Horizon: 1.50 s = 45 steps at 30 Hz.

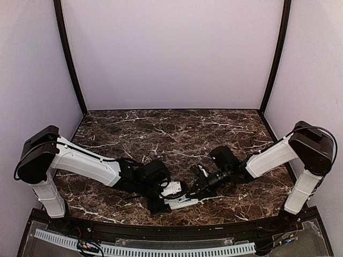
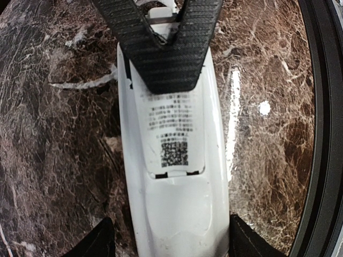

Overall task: Load the batteries into the remote control
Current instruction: Load the battery cover onto the remote control without the battery cover.

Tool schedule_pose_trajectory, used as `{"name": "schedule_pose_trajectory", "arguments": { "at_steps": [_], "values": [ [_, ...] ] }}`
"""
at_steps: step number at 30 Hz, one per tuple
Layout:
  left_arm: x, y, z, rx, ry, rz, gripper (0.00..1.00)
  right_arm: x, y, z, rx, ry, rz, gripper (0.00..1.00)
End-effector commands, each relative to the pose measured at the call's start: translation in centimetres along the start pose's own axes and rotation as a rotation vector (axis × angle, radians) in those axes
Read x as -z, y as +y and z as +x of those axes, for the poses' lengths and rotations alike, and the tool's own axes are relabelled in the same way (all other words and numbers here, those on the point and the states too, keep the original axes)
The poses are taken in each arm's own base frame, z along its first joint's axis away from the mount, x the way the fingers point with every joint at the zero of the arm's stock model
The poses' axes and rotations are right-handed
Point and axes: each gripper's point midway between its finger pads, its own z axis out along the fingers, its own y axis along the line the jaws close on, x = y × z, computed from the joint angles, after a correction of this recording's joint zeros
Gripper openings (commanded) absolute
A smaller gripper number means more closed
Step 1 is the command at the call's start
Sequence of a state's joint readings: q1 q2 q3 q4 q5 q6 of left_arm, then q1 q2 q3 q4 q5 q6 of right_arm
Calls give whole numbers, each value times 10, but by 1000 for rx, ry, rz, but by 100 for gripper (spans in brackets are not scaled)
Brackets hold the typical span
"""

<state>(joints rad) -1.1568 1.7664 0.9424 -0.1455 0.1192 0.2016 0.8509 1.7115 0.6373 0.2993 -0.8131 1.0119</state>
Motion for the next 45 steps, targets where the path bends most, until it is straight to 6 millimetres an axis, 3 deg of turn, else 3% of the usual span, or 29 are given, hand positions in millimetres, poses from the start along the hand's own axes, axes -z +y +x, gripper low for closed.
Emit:
{"name": "schedule_pose_trajectory", "arguments": {
  "at_steps": [1, 29, 39, 45],
  "values": [
    [1, -5, 22, 12, 66, 9, 70, 0, -6, 3, -13, -8, 24, 0],
    [0, -7, 16, 23, 47, 25, 70, -12, -9, 6, -22, 2, 32, 0],
    [10, -7, -19, 15, -91, 35, 78, -10, -12, 5, -29, -5, 52, 1],
    [25, 1, -57, 42, -300, 41, 77, -11, -15, 6, -31, -5, 58, 1]
  ]
}}
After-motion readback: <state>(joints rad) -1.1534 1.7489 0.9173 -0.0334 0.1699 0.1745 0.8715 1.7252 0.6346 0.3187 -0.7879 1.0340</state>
